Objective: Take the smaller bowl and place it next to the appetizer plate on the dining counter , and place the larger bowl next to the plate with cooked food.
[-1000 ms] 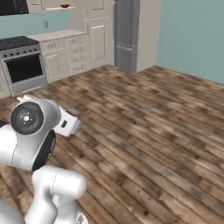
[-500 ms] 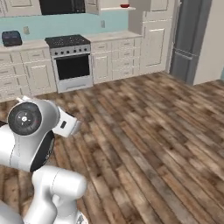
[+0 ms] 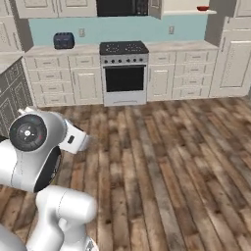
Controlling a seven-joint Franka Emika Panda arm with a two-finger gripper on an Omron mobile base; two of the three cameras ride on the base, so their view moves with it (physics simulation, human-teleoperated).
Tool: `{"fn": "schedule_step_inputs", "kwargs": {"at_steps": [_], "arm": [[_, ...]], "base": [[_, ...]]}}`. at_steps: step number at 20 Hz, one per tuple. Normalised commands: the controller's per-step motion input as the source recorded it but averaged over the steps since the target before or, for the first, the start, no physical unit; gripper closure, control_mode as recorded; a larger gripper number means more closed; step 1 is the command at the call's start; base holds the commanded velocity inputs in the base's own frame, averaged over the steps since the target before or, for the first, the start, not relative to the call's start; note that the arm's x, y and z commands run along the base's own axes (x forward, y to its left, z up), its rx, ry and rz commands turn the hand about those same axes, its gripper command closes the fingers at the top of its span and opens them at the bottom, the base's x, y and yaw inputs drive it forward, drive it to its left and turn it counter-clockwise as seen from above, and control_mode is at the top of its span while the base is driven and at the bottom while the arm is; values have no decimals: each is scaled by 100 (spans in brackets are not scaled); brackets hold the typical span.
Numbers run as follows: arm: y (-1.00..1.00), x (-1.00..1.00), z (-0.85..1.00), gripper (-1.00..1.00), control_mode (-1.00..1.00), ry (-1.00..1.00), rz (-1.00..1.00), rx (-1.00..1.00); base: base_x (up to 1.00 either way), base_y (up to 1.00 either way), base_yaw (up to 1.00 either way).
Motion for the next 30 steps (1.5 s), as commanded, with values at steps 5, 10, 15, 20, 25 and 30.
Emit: {"fn": "schedule_step_inputs", "kwargs": {"at_steps": [5, 10, 15, 20, 25, 30], "arm": [[0, 0, 0, -100, 100, 0, 0, 0], [0, 0, 0, -100, 100, 0, 0, 0], [0, 0, 0, -100, 100, 0, 0, 0], [0, 0, 0, -100, 100, 0, 0, 0], [0, 0, 0, -100, 100, 0, 0, 0], [0, 0, 0, -100, 100, 0, 0, 0]], "base": [[100, -88, 51], [100, -100, 35], [100, -100, 35], [97, -100, 31], [65, -100, 18], [49, -100, 1]]}}
